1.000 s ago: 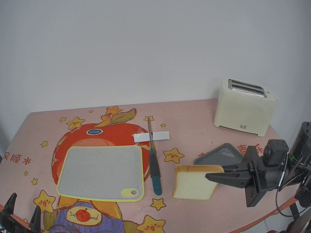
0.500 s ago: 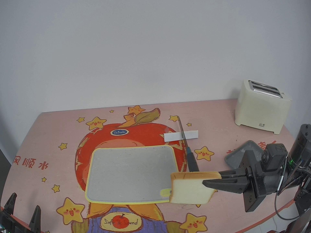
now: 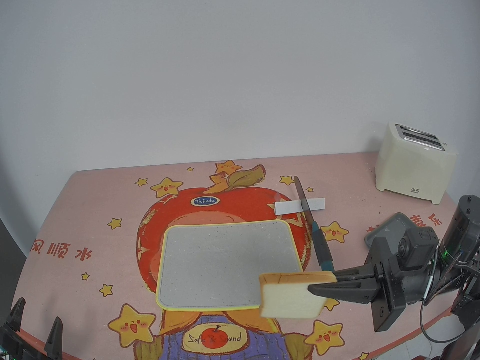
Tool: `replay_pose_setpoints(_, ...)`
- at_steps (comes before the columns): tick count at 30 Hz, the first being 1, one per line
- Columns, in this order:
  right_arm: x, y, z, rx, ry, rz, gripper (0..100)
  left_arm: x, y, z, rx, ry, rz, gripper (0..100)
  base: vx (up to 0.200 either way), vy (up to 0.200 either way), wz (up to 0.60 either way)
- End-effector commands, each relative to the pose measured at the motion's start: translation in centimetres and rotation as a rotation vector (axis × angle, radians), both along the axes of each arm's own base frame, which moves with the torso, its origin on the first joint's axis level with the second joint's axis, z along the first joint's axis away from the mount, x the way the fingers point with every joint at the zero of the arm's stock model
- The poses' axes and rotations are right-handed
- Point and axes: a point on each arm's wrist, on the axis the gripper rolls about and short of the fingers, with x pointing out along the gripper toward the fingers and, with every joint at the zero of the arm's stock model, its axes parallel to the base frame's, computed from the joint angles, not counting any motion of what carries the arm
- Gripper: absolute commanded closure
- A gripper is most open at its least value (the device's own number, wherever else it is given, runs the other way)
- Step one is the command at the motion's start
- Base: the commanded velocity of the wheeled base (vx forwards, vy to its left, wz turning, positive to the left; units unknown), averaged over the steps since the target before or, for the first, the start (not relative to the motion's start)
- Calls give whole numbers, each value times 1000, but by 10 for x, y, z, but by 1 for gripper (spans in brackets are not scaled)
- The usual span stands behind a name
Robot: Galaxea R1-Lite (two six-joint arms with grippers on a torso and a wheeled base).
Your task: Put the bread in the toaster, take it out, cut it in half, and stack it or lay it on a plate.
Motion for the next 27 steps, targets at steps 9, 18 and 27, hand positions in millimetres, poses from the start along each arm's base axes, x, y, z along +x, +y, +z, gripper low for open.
replay_pose_setpoints(9, 4, 3, -4, -11, 19, 1, 100, 1, 0, -4, 0, 10, 1, 0, 0, 0, 0)
replay_pose_setpoints(18, 5, 4, -7, -20, 34, -2, 100, 1, 0, -4, 1, 10, 1, 0, 0, 111, 0)
replay_pose_setpoints(27, 6, 9, -3, -9, 21, -20, 100, 1, 0, -5, 4, 12, -2, 0, 0, 22, 0)
